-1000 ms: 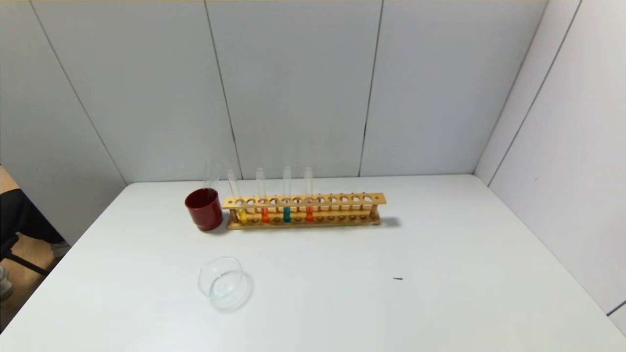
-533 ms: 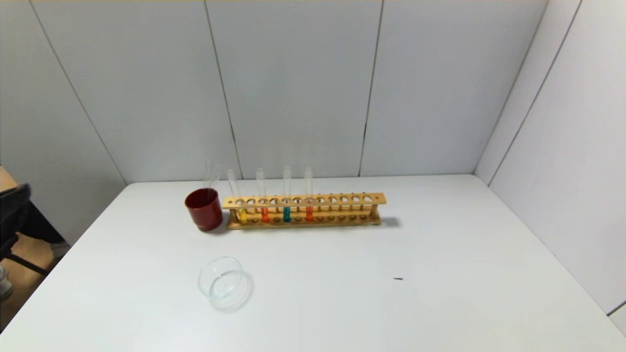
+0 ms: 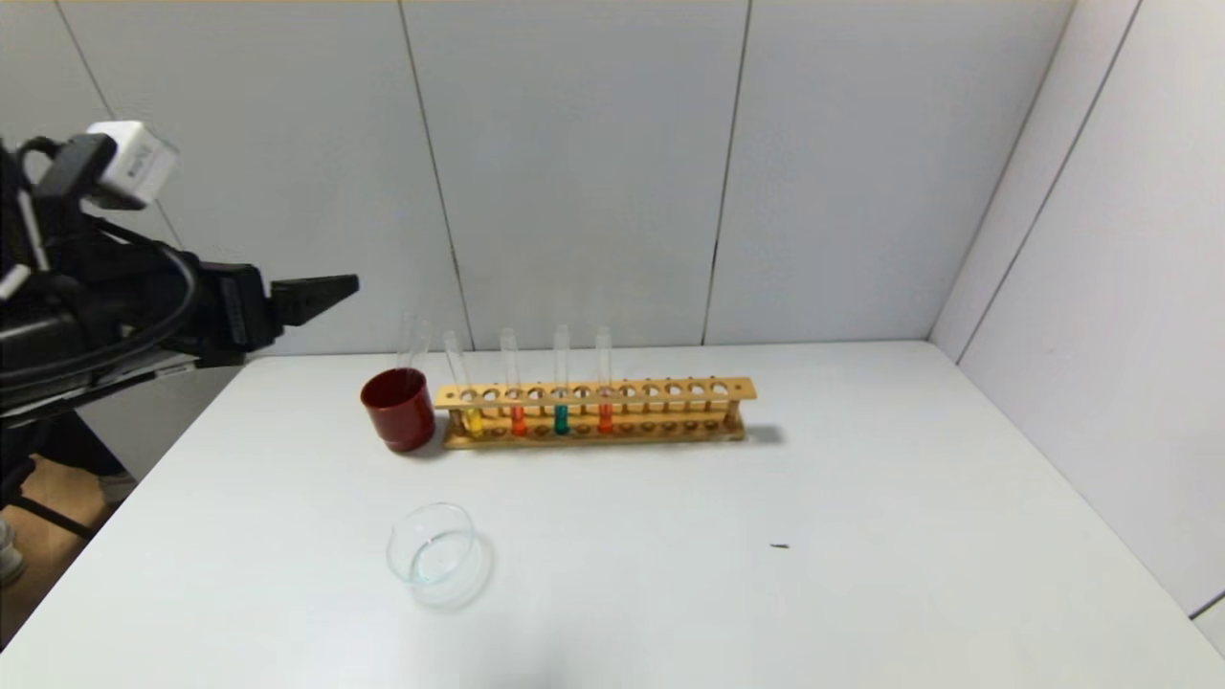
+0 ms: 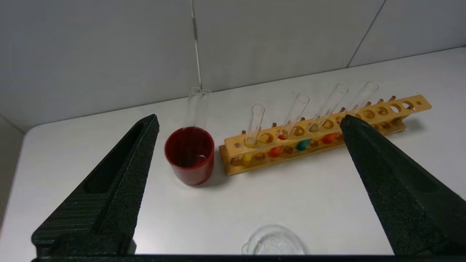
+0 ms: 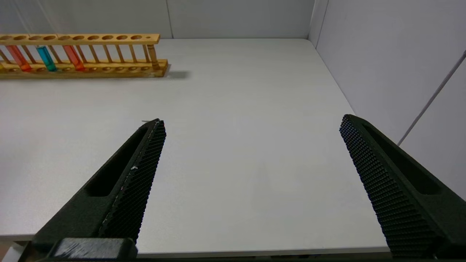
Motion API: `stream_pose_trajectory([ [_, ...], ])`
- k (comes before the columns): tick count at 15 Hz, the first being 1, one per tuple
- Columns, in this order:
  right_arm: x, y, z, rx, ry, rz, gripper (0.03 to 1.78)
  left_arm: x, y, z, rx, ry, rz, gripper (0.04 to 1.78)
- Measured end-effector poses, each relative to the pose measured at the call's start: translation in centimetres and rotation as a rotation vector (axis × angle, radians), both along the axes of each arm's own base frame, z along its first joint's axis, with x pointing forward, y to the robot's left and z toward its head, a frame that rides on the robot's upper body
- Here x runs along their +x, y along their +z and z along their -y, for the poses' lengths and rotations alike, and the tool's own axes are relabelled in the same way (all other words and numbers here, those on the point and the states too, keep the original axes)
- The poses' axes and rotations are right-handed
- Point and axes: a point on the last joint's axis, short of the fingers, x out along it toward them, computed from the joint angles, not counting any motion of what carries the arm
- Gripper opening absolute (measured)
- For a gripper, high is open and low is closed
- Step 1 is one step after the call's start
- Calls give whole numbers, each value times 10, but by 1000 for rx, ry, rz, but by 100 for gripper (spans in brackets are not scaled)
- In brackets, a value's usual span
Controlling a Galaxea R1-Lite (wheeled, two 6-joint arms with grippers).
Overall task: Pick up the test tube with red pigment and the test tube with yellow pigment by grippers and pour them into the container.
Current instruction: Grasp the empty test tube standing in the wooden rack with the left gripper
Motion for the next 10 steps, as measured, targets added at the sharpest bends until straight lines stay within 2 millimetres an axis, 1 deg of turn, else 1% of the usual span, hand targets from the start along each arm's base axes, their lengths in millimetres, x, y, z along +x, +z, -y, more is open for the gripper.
stream_pose_trajectory([
  [2,0,0,0,0,0,0,175,28,-20,9,-5,-20,-44,175],
  [5,0,0,0,0,1,0,175,56,-48,19,4,-33,-122,175],
  [8,0,0,0,0,2,0,175,77,-73,27,15,-44,-190,175],
  [10,0,0,0,0,2,0,175,88,-85,33,18,-51,-200,175],
])
